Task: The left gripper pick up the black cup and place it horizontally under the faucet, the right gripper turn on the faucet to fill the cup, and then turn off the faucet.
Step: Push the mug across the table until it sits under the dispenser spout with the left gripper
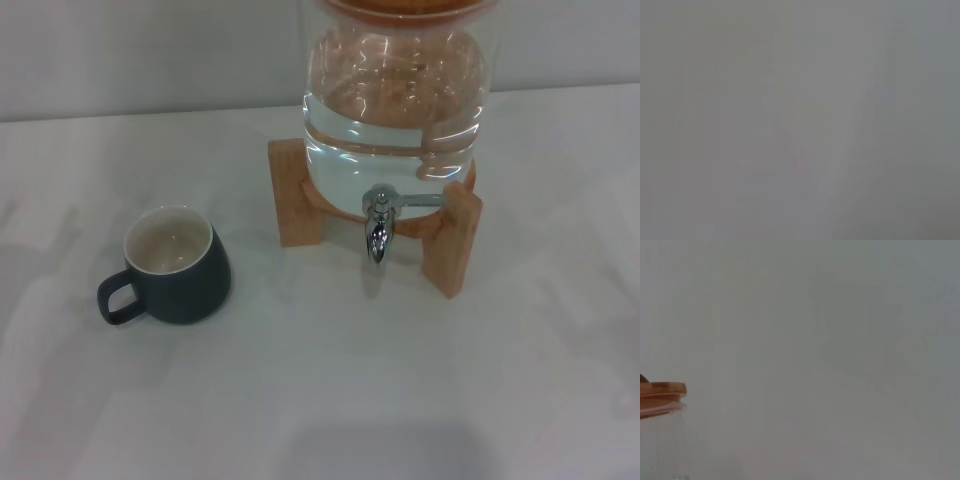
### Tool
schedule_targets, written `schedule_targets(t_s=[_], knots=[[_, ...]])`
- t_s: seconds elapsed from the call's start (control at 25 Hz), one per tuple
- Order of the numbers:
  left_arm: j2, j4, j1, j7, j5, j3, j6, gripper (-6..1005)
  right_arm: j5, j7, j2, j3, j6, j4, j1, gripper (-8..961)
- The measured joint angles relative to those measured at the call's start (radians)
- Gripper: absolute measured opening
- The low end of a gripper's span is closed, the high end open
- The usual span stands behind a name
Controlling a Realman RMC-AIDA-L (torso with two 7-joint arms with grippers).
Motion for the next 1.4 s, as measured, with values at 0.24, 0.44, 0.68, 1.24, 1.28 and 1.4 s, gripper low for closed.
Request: schedule_targets(t_s=[0.24, 0.44, 0.68, 1.24, 1.28, 1.4], knots=[[-0.001, -0.004, 0.0, 0.0, -0.005, 0.0, -0.002, 879, 0.0, 0.0, 0.0, 0.0, 0.0, -0.004, 0.003, 784], [-0.001, -0.003, 0.003, 0.0, -0.005, 0.0, -0.004, 879, 0.0, 0.0, 0.0, 0.001, 0.0, -0.005, 0.003, 784], [-0.002, -0.006, 0.022, -0.002, -0.005, 0.002, -0.012, 879, 0.002, 0.0, -0.002, 0.007, -0.001, -0.012, 0.003, 783], [-0.006, -0.005, 0.198, -0.104, 0.105, 0.039, -0.099, 879, 0.015, 0.078, -0.006, 0.132, -0.071, -0.203, 0.024, 782], [-0.006, -0.009, 0.209, -0.105, 0.115, 0.039, -0.104, 879, 0.015, 0.096, -0.006, 0.149, -0.086, -0.23, 0.035, 782], [-0.009, -0.015, 0.229, -0.106, 0.146, 0.039, -0.111, 879, 0.014, 0.121, -0.006, 0.165, -0.112, -0.271, 0.055, 782]])
